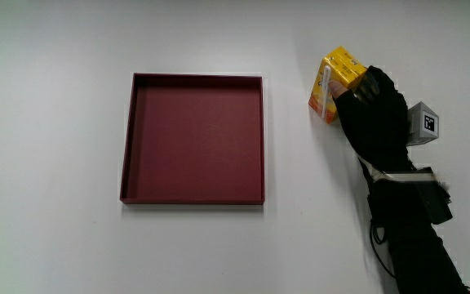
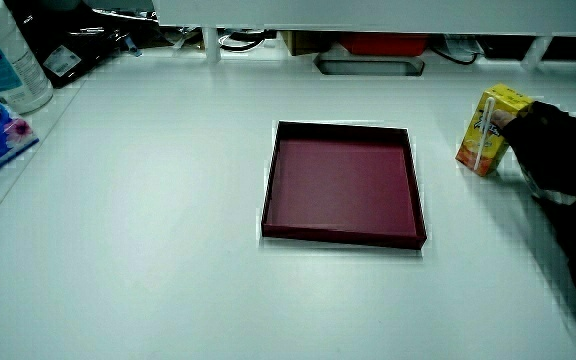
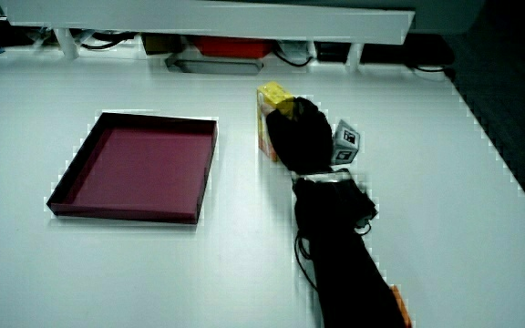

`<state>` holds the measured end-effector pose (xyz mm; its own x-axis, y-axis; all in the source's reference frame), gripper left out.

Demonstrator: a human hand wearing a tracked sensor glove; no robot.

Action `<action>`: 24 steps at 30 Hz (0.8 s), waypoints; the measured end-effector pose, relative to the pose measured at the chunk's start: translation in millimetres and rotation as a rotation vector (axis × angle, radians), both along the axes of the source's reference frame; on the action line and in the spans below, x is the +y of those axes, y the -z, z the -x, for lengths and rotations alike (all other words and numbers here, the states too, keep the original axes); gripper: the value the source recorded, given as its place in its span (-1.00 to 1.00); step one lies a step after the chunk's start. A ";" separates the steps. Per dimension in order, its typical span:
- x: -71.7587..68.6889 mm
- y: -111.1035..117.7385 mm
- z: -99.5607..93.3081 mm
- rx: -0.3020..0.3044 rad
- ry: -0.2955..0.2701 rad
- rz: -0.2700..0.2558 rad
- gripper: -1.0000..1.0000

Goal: Place ice redtea

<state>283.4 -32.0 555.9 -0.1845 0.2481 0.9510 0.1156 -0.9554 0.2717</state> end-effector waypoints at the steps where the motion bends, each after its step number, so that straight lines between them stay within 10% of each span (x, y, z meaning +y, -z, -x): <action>1: 0.1 -0.5 0.1 0.001 0.005 0.002 -0.15; 24: 14.3 17.1 0.1 0.054 0.019 0.065 -0.82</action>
